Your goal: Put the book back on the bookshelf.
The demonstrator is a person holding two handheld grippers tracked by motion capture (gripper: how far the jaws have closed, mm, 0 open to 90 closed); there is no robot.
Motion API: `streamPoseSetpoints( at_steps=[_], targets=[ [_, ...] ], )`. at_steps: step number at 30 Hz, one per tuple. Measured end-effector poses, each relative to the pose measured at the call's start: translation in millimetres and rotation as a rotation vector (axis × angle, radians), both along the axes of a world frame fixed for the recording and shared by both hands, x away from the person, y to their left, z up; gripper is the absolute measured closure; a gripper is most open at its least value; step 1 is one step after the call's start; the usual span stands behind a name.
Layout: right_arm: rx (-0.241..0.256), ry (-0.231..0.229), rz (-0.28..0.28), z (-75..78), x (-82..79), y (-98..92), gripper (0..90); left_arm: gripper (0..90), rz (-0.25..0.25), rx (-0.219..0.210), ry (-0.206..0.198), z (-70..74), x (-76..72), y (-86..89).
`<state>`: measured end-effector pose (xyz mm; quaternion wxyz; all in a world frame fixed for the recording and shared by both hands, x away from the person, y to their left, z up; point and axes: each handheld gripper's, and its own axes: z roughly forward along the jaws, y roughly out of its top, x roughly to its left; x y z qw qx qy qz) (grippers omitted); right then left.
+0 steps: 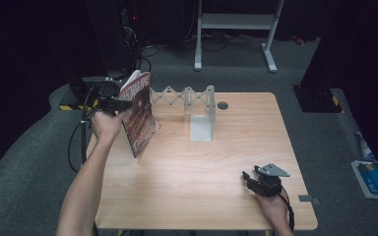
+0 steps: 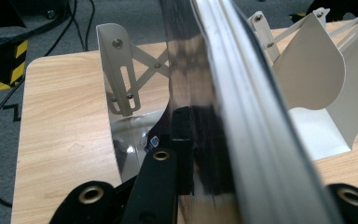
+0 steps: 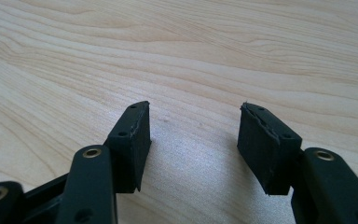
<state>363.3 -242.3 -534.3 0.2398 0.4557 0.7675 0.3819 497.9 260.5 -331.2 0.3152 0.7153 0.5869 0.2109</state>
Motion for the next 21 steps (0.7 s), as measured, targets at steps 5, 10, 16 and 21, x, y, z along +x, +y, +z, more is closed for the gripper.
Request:
streamPoseSetpoints(
  at_steps=[5, 10, 16, 21],
  targets=[
    [-0.001, -0.001, 0.002, 0.0, 0.0, -0.2, 43.9, 81.2, 0.003, -0.015, 0.034, 1.1, -0.8, 2.9],
    [-0.001, -0.001, 0.002, 0.0, 0.0, -0.1, 43.8, 83.1, -0.001, -0.028, 0.042, 1.9, -2.5, 3.7],
    [-0.001, 0.000, 0.002, 0.0, 0.0, -0.1, 43.9, 83.8, -0.006, -0.010, 0.018, 3.2, -3.7, 2.5],
    [-0.004, 0.000, 0.004, 0.1, 0.1, -0.3, 43.9, 83.9, -0.001, -0.028, -0.009, 5.5, -6.4, 2.3]
  ],
)
